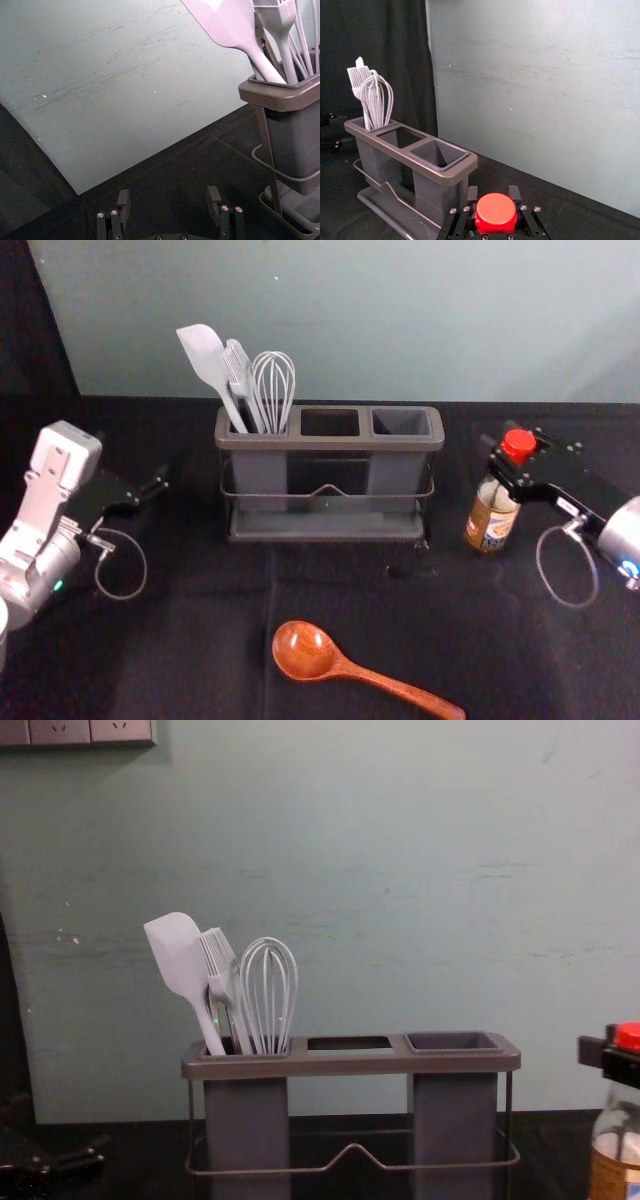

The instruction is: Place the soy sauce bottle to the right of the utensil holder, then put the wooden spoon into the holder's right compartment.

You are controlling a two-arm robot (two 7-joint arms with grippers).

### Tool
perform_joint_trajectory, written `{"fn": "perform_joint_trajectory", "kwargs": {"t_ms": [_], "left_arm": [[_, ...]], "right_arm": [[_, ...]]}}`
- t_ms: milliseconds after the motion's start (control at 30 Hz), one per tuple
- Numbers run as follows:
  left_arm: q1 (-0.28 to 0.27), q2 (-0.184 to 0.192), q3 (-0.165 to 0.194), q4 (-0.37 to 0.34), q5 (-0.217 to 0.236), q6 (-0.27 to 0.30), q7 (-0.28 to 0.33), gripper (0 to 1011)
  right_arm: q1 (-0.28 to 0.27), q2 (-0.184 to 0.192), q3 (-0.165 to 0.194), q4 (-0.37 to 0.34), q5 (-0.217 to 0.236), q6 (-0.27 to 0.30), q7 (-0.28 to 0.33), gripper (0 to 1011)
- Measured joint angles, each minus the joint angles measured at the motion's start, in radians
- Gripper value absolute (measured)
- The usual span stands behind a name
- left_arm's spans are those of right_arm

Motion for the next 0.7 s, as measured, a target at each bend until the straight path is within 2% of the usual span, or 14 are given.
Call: {"fn": "perform_joint_trajectory", "kwargs": {"t_ms": [333,700], "left_arm": [[0.0,0.0,0.0,0.0,0.0,0.0,0.0,1005],[0.0,0.0,0.0,0.0,0.0,0.0,0.0,1005]], "right_arm": [[0.078,-0.046,-0.05,0.079,-0.032,-0.011,0.008,381],[0.114,-0.073,-0.058,0.132,-0.04,-0.05,0.017,382]]}}
